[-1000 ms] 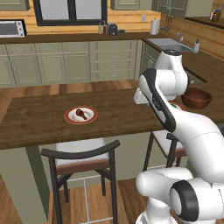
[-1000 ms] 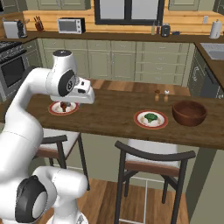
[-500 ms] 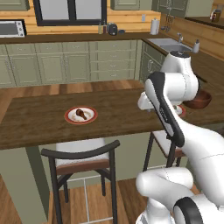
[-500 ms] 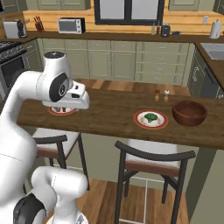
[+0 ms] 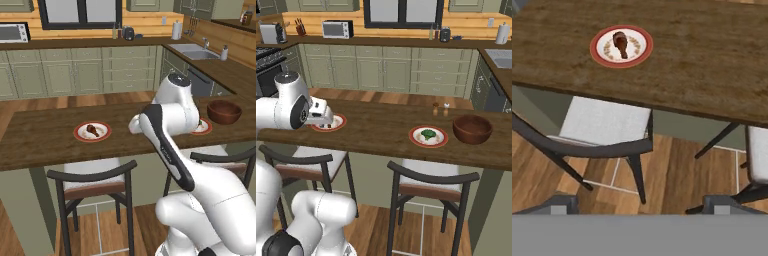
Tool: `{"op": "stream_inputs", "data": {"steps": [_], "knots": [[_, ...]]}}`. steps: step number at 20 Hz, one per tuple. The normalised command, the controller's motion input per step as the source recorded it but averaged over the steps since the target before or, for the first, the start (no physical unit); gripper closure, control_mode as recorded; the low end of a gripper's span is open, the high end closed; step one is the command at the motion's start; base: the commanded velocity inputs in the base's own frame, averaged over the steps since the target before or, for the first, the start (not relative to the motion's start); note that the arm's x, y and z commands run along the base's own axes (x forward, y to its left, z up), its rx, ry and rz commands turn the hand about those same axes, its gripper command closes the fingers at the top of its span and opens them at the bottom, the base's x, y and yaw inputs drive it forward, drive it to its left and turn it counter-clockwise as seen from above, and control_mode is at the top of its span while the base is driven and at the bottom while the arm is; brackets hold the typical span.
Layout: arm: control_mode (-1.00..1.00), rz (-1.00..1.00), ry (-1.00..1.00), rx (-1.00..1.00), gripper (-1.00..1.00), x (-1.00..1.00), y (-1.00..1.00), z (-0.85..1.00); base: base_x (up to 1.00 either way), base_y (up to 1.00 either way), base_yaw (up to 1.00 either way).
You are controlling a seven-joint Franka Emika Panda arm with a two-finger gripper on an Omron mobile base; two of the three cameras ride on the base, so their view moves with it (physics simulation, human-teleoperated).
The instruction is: Pick the chicken drumstick and broccoli from their plates and place them in the bowl. Then put the bowl in the fridge.
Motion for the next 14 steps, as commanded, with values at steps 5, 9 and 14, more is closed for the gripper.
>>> {"op": "stream_inputs", "data": {"steps": [5,9,14], "knots": [[-1.00,0.16,0.07,0.00,-1.00,0.96,0.61,0.00,0.00,0.00,0.00],[-1.00,0.17,0.04,0.03,-1.00,0.97,0.46,-0.46,0.00,0.00,0.00],[-1.00,0.05,0.06,-0.08,-1.00,0.82,0.50,-0.65,0.00,0.00,0.00]]}}
